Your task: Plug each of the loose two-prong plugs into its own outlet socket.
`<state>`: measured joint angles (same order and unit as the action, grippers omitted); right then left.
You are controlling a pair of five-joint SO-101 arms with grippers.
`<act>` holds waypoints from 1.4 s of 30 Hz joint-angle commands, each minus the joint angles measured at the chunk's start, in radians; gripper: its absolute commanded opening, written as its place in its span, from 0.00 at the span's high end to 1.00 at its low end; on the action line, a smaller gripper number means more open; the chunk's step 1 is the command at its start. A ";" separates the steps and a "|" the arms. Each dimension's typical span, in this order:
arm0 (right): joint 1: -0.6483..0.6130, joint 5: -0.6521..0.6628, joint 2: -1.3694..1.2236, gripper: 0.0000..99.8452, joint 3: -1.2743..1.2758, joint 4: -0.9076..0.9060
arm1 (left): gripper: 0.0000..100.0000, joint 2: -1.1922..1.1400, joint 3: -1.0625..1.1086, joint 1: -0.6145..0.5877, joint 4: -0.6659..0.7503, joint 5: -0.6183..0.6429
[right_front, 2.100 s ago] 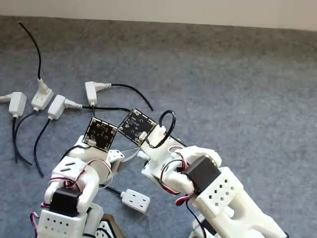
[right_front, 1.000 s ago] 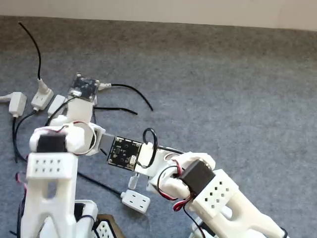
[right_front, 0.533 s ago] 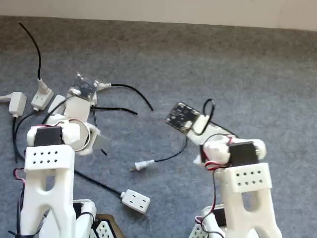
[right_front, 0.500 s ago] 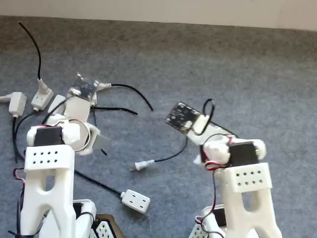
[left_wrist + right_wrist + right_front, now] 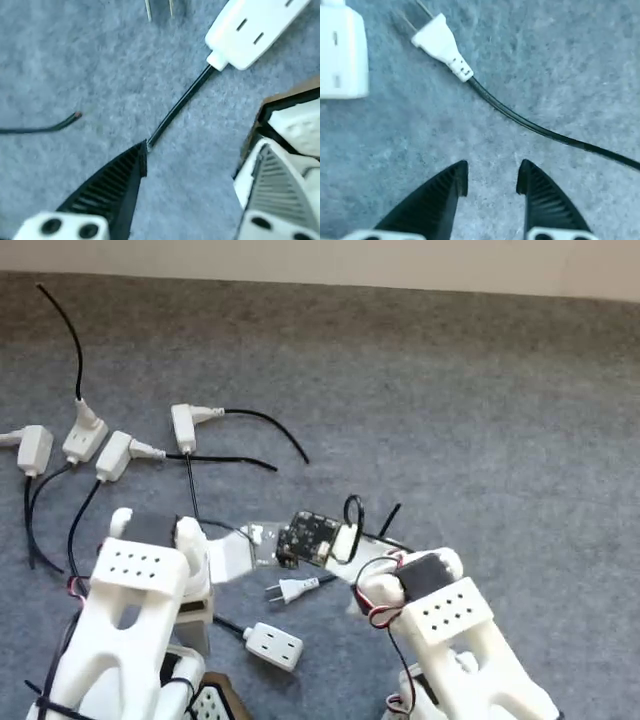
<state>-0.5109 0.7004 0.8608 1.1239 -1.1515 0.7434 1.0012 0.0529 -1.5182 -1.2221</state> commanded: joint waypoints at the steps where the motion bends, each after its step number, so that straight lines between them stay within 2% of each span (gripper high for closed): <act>1: 0.166 -0.138 0.010 0.83 0.027 0.105 | 0.62 -0.004 0.101 0.050 0.212 -0.038; 5: 0.397 -0.298 0.010 0.83 0.031 0.166 | 0.62 0.001 0.236 0.176 0.384 0.005; 8: 0.515 -0.353 0.010 0.83 0.033 0.222 | 0.62 0.002 0.226 0.257 0.420 0.078; 14: 0.533 -0.377 0.010 0.83 0.068 0.252 | 0.62 0.002 0.148 0.456 0.410 0.204; 20: 0.532 -0.376 0.010 0.83 0.119 0.303 | 0.62 -0.007 0.094 0.567 0.382 0.216; 26: 0.496 -0.376 0.010 0.83 0.120 0.302 | 0.62 -0.087 0.216 0.573 0.506 0.216; 31: 0.496 -0.376 0.007 0.83 0.120 0.302 | 0.77 -0.177 0.237 0.573 0.585 0.212; 34: 0.496 -0.376 0.004 0.83 0.120 0.302 | 0.86 -0.211 0.188 0.565 0.568 0.212; 38: 0.481 -0.376 0.004 0.83 0.122 0.300 | 0.86 -0.226 0.068 0.521 0.453 0.161; 42: 0.479 -0.376 0.004 0.83 0.122 0.300 | 0.86 -0.229 -0.005 0.420 0.428 0.103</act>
<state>-0.0215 0.3353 0.8592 1.2497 -0.8631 0.5117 1.1055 0.5700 -1.0871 -1.0702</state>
